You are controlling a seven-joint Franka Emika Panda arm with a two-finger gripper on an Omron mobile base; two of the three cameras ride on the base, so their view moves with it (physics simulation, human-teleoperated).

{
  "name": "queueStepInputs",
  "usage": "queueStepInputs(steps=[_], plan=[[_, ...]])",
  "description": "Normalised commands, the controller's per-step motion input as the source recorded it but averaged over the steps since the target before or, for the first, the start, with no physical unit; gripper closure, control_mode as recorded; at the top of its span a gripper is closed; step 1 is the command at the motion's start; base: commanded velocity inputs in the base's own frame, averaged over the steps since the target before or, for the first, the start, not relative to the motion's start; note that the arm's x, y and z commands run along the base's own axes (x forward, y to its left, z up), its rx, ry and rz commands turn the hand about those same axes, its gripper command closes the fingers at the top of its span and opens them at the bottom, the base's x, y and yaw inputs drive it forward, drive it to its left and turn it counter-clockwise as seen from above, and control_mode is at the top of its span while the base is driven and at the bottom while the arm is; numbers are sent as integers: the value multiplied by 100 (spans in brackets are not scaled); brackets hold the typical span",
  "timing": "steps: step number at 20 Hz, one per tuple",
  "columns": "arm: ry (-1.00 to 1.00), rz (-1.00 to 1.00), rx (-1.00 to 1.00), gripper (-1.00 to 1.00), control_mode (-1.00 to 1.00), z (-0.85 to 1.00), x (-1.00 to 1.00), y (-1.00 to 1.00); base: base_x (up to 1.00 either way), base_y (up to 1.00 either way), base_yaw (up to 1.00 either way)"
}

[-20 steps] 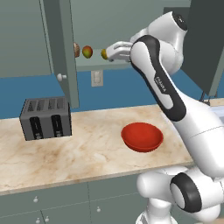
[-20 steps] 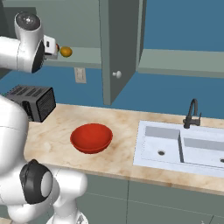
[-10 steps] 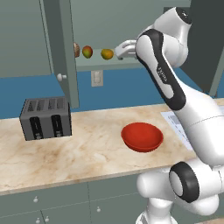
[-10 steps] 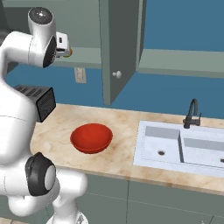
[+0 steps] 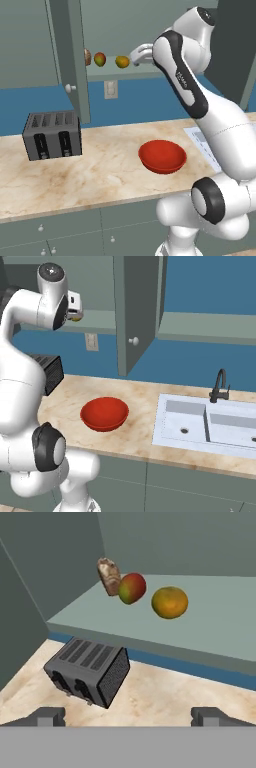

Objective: Open the cabinet. Pick the orange and mango from the cabinet and place them into the bowl. Then close the cabinet.

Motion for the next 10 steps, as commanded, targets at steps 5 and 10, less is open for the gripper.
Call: queueStepInputs(steps=[5,10], plan=[[-4,-4,0,-100,-100,-4,47,0,0,0,0],[-5,-3,0,-100,-100,-19,60,0,0,0,0]])
